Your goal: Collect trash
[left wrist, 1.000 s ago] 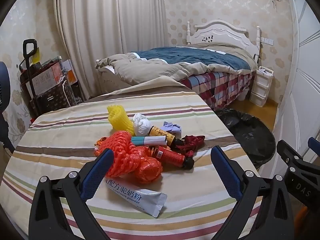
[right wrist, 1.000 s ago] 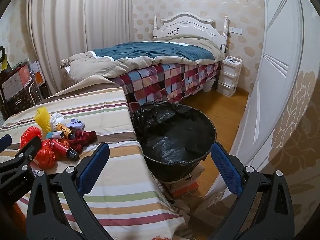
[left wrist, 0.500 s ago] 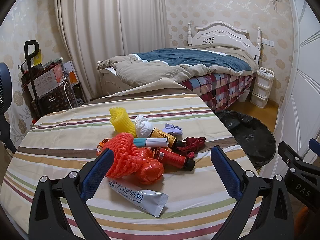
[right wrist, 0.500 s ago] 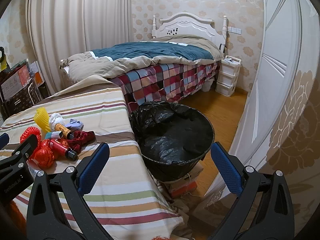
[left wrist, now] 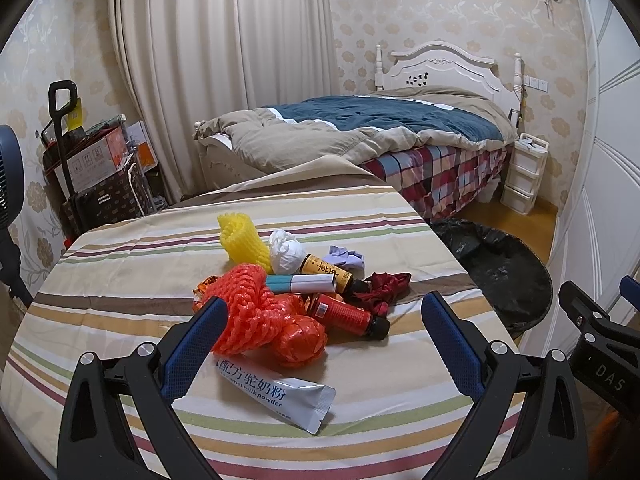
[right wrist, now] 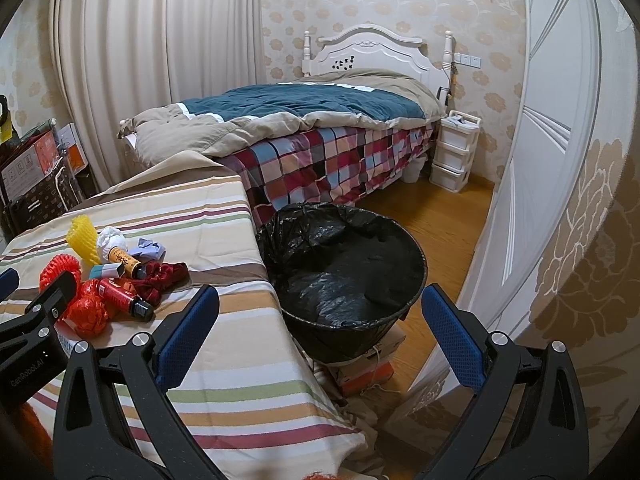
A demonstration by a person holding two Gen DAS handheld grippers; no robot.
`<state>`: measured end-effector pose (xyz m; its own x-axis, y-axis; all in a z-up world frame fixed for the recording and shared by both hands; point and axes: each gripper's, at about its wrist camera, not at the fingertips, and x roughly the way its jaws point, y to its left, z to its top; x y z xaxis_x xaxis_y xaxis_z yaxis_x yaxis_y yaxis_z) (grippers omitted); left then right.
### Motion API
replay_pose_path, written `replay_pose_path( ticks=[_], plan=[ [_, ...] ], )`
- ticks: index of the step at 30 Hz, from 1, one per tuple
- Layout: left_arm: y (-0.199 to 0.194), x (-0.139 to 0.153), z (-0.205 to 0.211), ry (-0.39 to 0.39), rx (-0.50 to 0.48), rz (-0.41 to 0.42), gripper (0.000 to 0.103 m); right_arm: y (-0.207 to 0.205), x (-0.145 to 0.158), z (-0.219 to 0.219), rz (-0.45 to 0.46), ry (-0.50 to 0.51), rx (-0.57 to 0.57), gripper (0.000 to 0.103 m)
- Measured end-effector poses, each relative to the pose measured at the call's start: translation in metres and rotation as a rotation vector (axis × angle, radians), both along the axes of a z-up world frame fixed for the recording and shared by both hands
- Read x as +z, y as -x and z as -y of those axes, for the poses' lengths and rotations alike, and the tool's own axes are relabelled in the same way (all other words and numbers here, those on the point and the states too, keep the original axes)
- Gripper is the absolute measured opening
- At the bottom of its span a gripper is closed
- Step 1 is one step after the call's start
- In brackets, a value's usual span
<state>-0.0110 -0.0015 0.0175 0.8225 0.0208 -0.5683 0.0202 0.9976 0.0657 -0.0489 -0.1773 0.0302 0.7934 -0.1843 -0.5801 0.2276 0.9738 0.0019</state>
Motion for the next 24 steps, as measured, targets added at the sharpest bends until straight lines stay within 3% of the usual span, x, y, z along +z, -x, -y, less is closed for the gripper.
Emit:
replay_pose_path(
  ticks=[24],
  plan=[
    [-0.0004,-0.0008,0.0007,-0.003,0.000,-0.001,0.097,0.0000,-0.0006,-0.0007,-0.001,-0.001,-0.002,0.099]
  ],
)
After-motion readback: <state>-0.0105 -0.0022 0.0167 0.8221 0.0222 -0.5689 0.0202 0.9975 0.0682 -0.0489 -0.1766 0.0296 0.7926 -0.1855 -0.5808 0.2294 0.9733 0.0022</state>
